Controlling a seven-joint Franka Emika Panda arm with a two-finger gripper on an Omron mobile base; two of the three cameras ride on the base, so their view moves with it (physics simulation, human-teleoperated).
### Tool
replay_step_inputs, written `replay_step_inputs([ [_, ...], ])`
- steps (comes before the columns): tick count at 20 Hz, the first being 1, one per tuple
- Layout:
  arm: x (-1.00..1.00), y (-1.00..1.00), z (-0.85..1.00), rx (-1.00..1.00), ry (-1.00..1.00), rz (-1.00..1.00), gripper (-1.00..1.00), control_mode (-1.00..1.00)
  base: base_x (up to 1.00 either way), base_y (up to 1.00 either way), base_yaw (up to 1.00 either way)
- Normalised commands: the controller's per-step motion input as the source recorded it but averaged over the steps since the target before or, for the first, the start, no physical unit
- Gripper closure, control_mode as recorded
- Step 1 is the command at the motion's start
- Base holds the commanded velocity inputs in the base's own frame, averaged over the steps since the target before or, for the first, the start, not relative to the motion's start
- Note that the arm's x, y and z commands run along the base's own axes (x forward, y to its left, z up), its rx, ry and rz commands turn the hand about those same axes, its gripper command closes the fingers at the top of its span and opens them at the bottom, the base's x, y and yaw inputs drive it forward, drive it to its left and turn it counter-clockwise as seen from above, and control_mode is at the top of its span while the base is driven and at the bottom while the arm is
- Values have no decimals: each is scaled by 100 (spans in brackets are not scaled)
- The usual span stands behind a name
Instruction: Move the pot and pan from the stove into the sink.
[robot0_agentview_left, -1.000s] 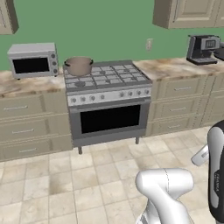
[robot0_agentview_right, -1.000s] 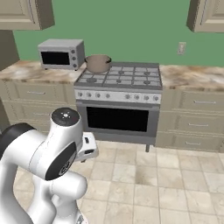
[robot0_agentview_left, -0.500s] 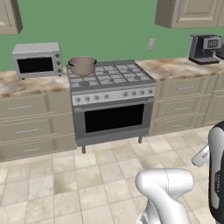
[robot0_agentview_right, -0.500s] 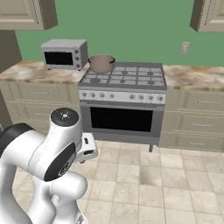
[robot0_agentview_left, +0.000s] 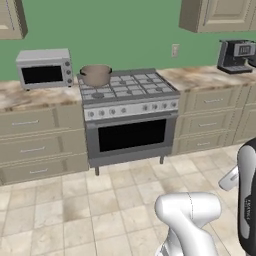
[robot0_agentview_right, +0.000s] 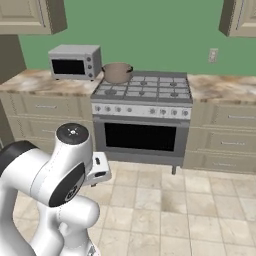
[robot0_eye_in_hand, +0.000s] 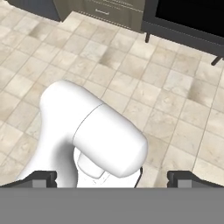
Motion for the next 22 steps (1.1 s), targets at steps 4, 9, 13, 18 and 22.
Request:
replay_step_inputs([
  [4,0,0,0,0,0,0,-100,100,66,21,0],
  [9,0,0,0,0,0,0,-100,100,77,29,-1],
  [13,0,0,0,0,0,0,-100,100,77,31,-1],
  [18,0,0,0,0,0,0,-100,100,78,32,-1],
  [22,0,0,0,0,0,0,-100,100,75,31,-2],
])
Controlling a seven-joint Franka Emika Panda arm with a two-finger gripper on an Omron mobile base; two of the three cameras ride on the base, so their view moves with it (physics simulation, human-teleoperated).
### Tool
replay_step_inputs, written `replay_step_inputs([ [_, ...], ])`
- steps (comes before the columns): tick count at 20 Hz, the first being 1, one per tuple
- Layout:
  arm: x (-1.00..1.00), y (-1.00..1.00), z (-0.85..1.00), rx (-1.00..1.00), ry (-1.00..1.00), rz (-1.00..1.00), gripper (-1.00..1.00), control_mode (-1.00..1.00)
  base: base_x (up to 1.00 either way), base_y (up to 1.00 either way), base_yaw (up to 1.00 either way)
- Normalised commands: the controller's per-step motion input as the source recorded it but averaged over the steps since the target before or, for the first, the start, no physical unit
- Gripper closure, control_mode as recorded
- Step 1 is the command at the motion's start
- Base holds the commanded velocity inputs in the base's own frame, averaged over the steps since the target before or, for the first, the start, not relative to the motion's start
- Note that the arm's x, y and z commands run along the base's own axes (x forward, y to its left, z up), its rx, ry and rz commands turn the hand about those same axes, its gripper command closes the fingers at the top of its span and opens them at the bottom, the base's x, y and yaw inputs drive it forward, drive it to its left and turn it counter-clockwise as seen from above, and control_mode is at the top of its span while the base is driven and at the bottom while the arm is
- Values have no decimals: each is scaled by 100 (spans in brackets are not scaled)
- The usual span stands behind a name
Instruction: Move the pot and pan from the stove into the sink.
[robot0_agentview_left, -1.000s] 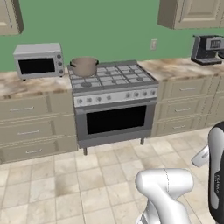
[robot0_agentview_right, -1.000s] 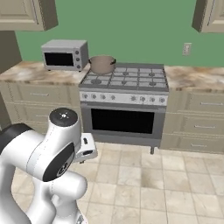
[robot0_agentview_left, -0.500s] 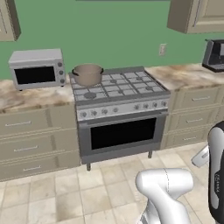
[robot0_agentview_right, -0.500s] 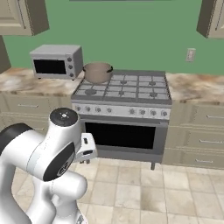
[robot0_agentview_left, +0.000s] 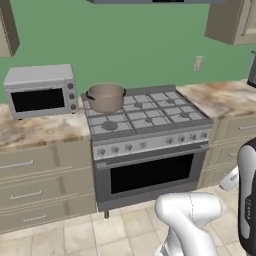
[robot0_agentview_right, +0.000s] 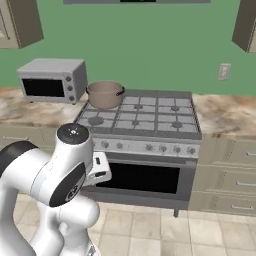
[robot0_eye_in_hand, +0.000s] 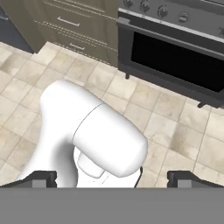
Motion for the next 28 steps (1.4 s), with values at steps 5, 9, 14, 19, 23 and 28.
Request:
replay_step_inputs([
  [5,0,0,0,0,0,0,-100,100,75,31,-2],
  [9,0,0,0,0,0,0,-100,100,71,30,-2],
  [14,0,0,0,0,0,0,-100,100,68,29,-2],
  [19,0,0,0,0,0,0,-100,100,56,28,-4],
  [23,50,35,7,0,0,-4,-100,-100,0,0,0],
  [28,52,52,13,-1,0,-8,-100,-100,0,0,0],
])
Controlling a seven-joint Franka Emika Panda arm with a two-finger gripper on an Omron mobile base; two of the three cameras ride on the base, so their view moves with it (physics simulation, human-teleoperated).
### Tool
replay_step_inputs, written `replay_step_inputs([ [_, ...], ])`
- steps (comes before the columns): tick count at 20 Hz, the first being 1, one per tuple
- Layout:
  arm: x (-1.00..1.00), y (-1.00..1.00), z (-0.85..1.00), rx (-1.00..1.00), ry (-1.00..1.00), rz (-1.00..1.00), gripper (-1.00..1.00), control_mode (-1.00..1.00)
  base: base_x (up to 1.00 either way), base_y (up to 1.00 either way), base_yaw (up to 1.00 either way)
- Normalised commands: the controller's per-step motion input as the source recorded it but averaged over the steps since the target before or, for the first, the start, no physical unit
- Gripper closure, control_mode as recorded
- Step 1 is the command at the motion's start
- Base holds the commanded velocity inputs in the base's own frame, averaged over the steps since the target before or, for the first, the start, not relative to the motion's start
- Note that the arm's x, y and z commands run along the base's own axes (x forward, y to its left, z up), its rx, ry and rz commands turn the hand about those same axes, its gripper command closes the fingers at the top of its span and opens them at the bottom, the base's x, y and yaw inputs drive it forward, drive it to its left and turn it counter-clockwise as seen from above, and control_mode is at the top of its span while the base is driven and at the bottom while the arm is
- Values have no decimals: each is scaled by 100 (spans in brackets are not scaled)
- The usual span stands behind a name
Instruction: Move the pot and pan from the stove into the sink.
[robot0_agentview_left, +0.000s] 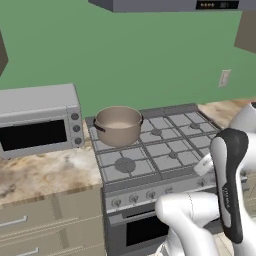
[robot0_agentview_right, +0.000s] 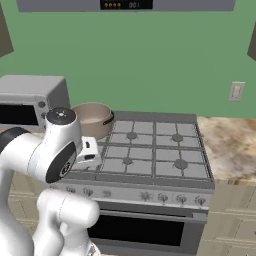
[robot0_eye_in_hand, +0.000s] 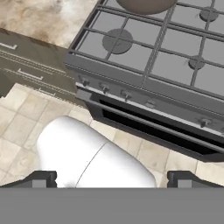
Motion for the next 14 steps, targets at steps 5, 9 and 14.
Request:
replay_step_inputs([
  [5,36,38,19,-1,0,-9,-100,-100,0,0,0],
  [9,30,14,18,0,0,-6,-100,-100,0,0,0],
  [14,30,9,14,1,0,-7,-100,-100,0,0,0],
])
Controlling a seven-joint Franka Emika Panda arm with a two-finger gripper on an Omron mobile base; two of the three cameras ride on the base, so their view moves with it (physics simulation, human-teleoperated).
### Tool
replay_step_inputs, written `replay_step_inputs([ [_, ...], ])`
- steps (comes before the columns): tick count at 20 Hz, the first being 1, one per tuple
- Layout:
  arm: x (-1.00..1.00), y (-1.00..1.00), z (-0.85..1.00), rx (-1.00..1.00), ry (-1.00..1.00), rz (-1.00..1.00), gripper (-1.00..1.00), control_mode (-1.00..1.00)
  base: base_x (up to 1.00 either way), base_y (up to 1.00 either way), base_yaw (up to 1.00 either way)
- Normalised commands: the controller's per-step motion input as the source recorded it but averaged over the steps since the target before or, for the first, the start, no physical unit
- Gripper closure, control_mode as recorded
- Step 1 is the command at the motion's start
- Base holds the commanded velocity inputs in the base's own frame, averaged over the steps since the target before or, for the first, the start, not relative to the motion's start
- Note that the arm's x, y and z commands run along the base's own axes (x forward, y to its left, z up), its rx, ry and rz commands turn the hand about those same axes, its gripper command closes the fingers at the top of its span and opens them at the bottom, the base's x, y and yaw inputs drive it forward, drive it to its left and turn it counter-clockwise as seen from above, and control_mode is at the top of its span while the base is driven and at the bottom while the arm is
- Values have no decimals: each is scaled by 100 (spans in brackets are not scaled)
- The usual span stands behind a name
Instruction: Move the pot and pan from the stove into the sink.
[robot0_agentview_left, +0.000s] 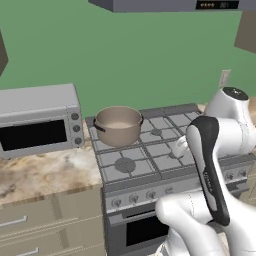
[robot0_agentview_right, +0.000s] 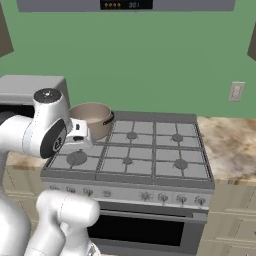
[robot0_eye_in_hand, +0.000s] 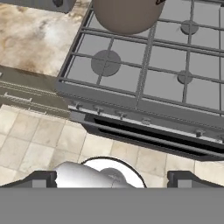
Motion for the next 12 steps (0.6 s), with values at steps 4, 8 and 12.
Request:
replay_step_inputs([
  [4,24,2,18,5,0,-5,-100,-100,0,0,0],
  [8,31,0,17,7,0,-4,-100,-100,0,0,0],
  [12,49,3,13,9,0,-7,-100,-100,0,0,0],
])
